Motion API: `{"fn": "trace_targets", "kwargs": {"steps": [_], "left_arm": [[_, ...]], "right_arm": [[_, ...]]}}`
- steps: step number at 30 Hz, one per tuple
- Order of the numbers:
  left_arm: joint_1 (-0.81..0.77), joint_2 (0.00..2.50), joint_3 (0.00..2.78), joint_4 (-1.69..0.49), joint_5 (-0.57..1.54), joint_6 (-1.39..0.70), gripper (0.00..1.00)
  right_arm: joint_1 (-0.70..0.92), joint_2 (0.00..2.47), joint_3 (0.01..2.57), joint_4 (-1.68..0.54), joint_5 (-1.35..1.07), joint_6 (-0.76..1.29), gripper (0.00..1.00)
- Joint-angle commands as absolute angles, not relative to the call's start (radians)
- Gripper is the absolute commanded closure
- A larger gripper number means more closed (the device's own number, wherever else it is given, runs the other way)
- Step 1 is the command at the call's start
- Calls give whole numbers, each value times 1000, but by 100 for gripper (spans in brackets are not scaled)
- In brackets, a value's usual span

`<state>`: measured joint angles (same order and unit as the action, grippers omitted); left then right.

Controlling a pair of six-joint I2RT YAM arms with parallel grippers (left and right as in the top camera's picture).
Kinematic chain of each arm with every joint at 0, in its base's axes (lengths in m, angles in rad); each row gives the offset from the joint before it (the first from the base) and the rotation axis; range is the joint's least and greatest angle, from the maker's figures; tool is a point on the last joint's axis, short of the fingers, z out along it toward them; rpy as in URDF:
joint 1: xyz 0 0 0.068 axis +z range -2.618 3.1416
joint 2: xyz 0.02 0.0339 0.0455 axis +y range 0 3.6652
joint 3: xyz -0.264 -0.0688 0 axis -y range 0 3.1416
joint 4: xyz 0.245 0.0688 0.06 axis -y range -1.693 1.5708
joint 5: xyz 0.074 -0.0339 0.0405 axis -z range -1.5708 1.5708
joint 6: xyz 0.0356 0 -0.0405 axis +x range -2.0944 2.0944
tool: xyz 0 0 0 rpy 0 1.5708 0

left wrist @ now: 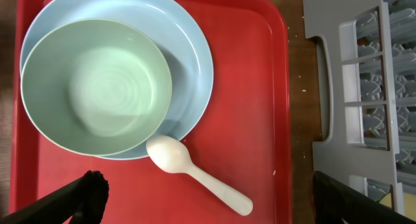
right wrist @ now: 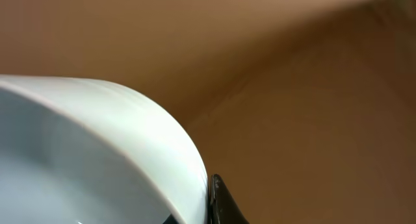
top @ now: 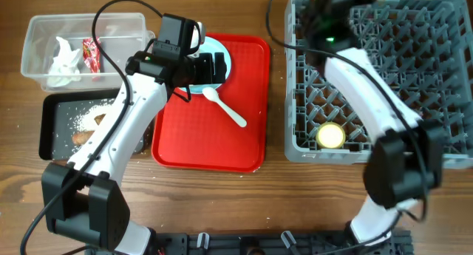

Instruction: Sort waste into correct bins and load items into the dishwasher rack

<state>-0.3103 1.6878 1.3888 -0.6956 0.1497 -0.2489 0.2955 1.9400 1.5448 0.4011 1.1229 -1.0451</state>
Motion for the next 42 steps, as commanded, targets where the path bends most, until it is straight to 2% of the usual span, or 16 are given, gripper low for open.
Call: {"fn": "trace_targets", "kwargs": {"steps": [1,3,12,15,22,24,29,32,33,35,42], "left_arm": [[-306,1674,1394,-695,140,-244,0],[-306,1674,1394,-695,140,-244,0],[-306,1674,1394,-695,140,-244,0],[-306,1674,1394,-695,140,-244,0],[-306,1674,1394,-695,140,-244,0],[-306,1674,1394,-695,140,-244,0],[-306,1674,1394,-695,140,-244,0],[-306,1674,1394,-695,140,-244,0],[-306,1674,1394,-695,140,-244,0],[-306,1674,1394,-695,140,-244,0],[-306,1674,1394,-695,140,-244,0]], "right_arm": [[300,2099,1544,490,1046,-1327,96],[301,2148,1544,558,1016,-1315,96],[294,2251,1544,565,833,-1123,96],[282,2252,1544,541,829,-995,96],[246,2252,1544,583,836,-989,96],[244,2252,1544,579,828,-930,96],[270,2252,1544,399,753,-914,96],[272,2252,1544,365,768,-913,95],[272,2252,1544,366,782,-910,58],[276,2252,1544,397,821,-862,0],[315,2238,1544,504,880,-804,0]]}}
